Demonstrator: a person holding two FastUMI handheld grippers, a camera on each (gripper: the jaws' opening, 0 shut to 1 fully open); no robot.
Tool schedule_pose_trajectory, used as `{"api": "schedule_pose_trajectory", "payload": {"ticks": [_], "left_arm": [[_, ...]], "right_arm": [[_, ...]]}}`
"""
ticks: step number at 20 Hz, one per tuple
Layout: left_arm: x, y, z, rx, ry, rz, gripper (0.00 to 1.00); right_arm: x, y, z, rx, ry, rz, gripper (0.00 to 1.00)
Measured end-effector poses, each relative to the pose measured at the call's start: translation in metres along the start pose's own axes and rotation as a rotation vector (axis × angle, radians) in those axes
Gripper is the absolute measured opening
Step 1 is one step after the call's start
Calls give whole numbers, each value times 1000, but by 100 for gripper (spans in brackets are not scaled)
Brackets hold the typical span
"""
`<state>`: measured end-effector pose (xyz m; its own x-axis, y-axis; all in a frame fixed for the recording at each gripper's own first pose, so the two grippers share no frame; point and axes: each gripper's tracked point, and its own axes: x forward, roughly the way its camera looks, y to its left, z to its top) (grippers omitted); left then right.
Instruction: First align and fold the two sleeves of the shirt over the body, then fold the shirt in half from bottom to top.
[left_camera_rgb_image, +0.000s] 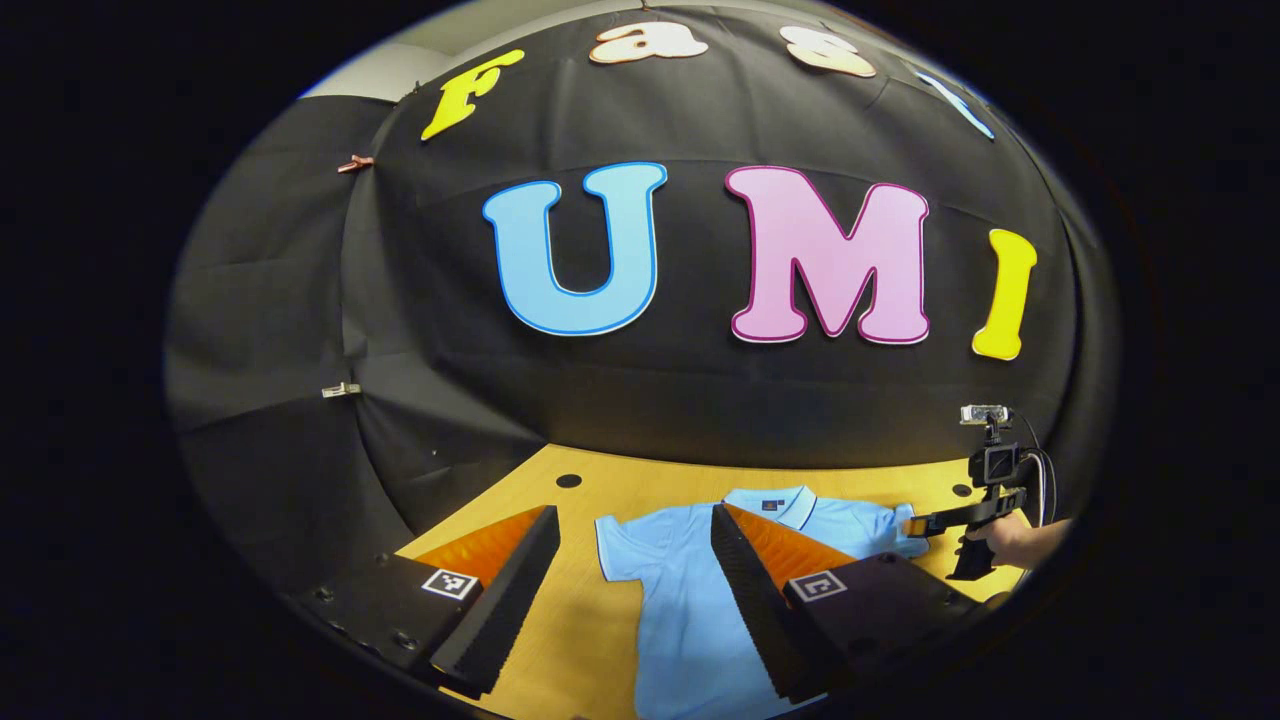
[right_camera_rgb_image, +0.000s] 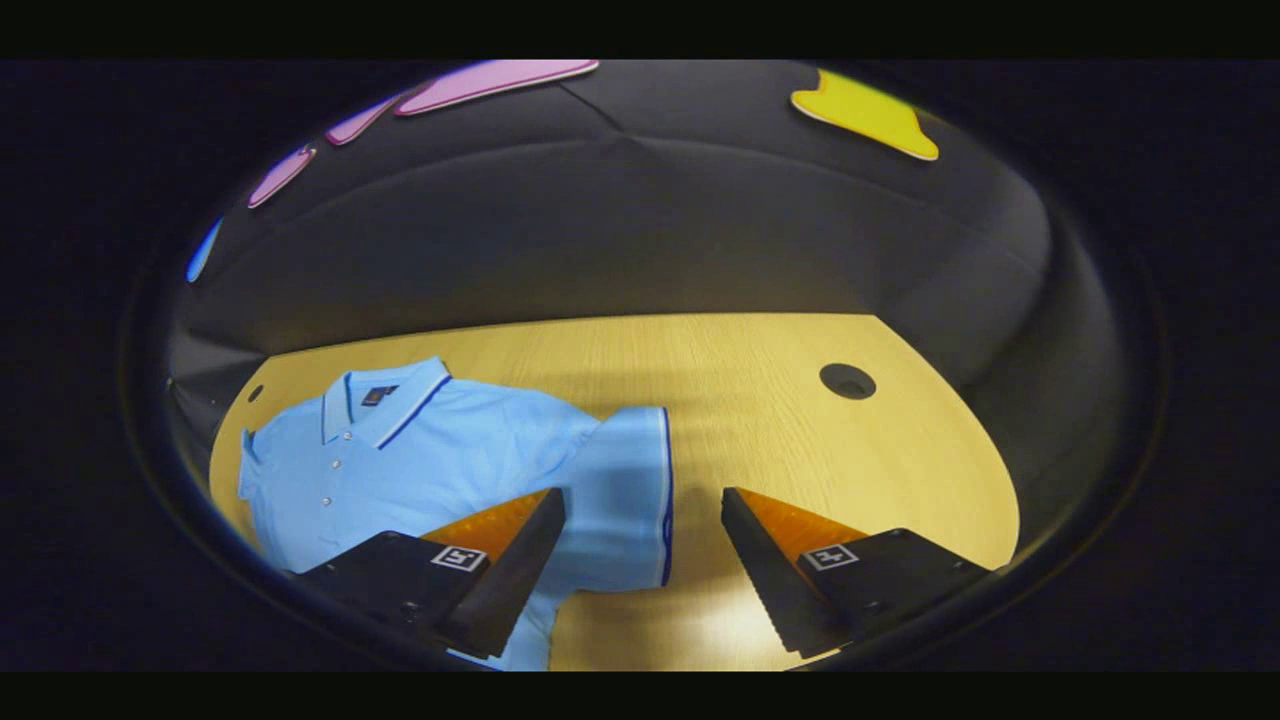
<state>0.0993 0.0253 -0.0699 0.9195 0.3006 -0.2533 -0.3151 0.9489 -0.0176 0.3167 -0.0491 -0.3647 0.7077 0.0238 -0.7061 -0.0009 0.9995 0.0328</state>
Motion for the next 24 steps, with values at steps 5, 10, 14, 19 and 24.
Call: {"api": "schedule_pose_trajectory", "payload": {"ticks": [5, 10, 14, 19, 24], "left_arm": [[-2, -1, 2, 4, -8, 0, 97], [-1, 1, -11, -6, 10, 0, 97], [-1, 14, -23, -37, 25, 16, 97], [-6, 38, -39, -58, 53, 37, 97], [-12, 64, -49, -76, 64, 56, 97]], "right_arm": [[15, -1, -10, -8, 18, -10, 94], [15, 13, -11, -18, 10, 11, 49], [10, 16, -11, -17, -2, 18, 17], [6, 21, -6, -25, -9, 11, 8], [-25, 38, 25, -105, -96, -6, 8]]}}
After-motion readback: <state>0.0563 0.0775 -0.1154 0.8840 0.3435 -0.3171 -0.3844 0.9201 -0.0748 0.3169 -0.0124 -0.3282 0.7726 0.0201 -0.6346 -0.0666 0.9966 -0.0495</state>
